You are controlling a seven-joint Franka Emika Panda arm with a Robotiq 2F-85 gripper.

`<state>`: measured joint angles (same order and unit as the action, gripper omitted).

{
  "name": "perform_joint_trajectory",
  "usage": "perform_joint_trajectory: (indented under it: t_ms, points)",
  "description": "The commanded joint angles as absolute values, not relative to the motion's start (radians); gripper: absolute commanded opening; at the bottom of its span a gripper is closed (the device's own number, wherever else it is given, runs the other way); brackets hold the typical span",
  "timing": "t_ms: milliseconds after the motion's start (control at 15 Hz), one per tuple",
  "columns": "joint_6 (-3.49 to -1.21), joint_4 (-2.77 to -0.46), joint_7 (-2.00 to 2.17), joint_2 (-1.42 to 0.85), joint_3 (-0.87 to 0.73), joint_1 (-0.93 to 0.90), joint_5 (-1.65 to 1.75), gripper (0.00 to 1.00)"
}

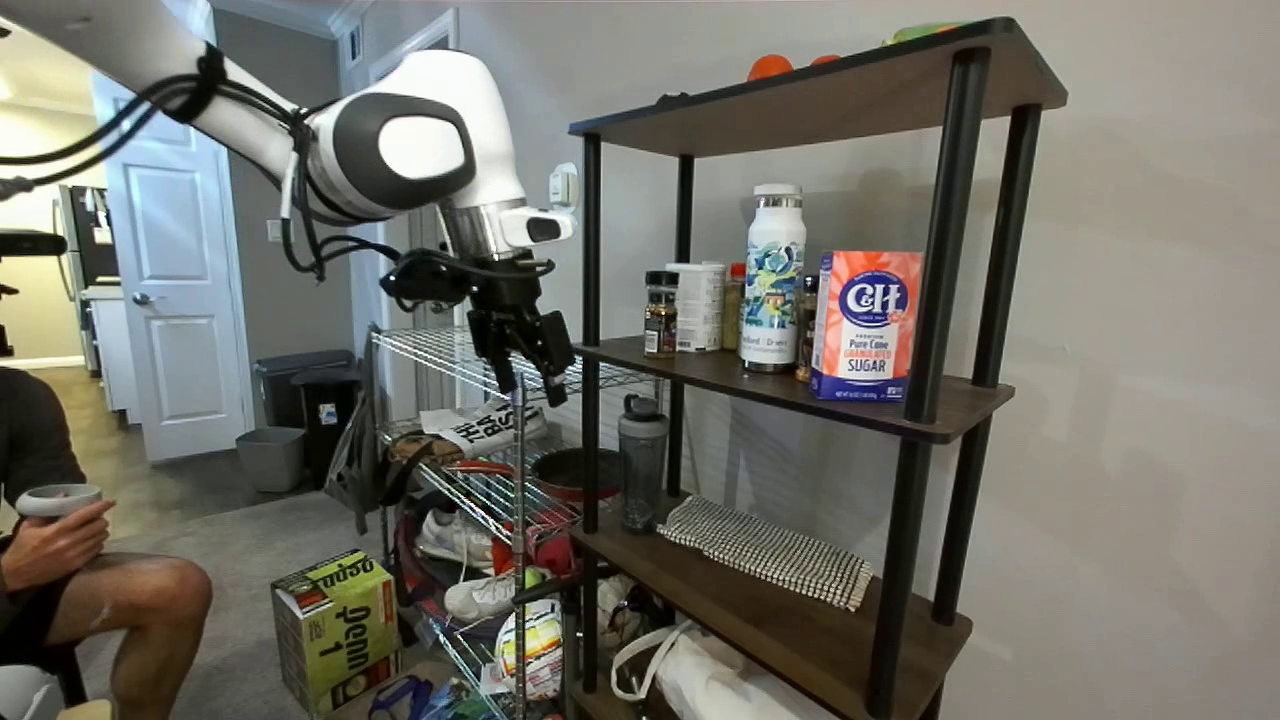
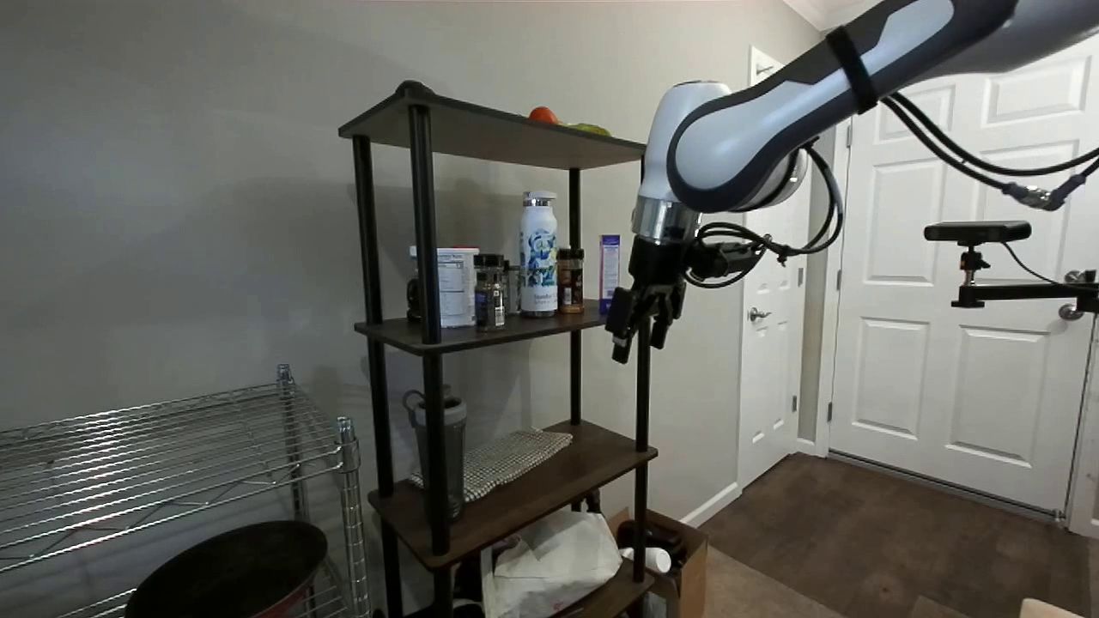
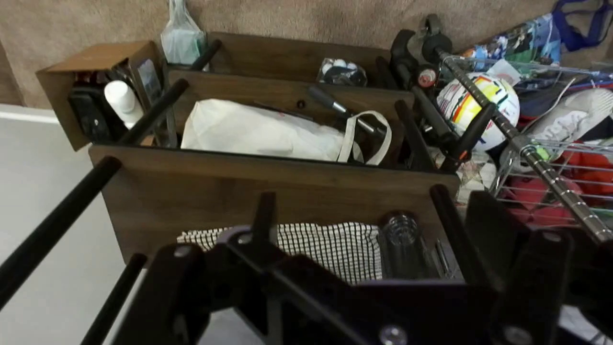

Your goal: Move the blackish bottle from the second to the top shelf

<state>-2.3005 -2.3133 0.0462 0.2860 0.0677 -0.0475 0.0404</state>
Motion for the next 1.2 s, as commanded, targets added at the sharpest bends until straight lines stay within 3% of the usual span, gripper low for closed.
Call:
perform_joint_trajectory:
  t_ms: [0,467,1133]
  points:
    - [-2.443,-2.247,0.031,0.194,0.082,-0.052,0.078,1.0]
    - [-2.698,-2.226,0.14,0.132,0.106,-0.028,0.284,1.0]
    - [-2.683,-2.228,0.121,0.134,0.092,-0.045,0.242,1.0]
